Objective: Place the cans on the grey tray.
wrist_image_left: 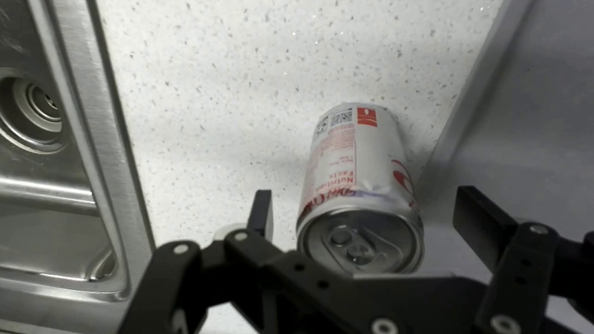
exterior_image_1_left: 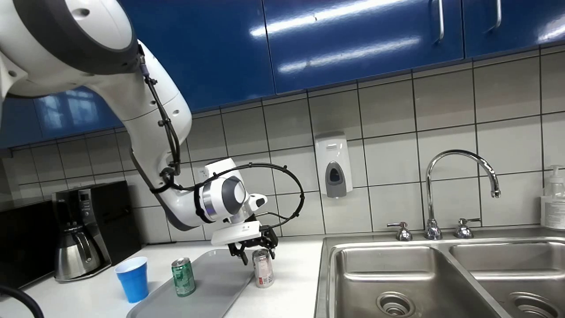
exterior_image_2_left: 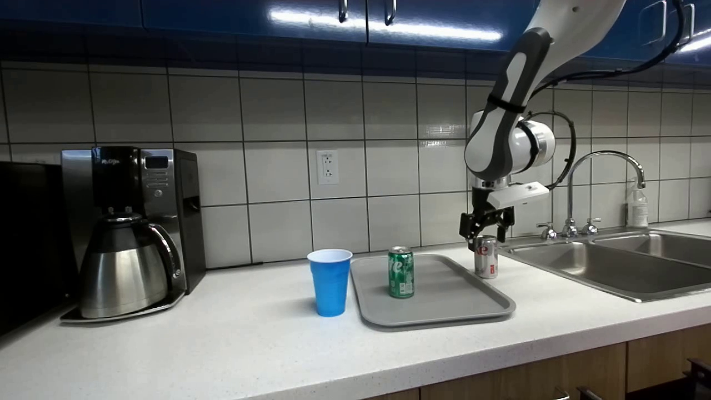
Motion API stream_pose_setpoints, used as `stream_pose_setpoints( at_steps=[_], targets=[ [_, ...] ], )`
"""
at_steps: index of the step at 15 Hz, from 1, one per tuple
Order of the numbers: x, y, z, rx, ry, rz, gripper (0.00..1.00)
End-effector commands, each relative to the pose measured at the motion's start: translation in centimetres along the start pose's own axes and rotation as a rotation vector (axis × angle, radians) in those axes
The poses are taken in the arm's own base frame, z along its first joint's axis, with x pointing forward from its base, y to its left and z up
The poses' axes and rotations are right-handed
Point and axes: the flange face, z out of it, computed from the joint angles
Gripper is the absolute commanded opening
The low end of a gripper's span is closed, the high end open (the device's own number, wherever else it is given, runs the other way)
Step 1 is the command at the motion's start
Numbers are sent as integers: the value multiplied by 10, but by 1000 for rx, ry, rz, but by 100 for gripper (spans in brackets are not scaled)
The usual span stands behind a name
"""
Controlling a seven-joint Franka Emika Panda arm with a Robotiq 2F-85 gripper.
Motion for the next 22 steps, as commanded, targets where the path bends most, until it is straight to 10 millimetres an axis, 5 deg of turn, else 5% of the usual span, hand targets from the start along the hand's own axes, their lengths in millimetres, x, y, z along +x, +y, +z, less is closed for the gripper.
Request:
stream_pose_setpoints(
  at_steps=[1,17,18,22],
  targets=[
    [12,-2,5,9,7,10,100],
    [9,9,18,51,-11,108,100],
    [9,10,18,53,-9,111,75],
    [7,17,18,54,-11,131,51]
  ],
)
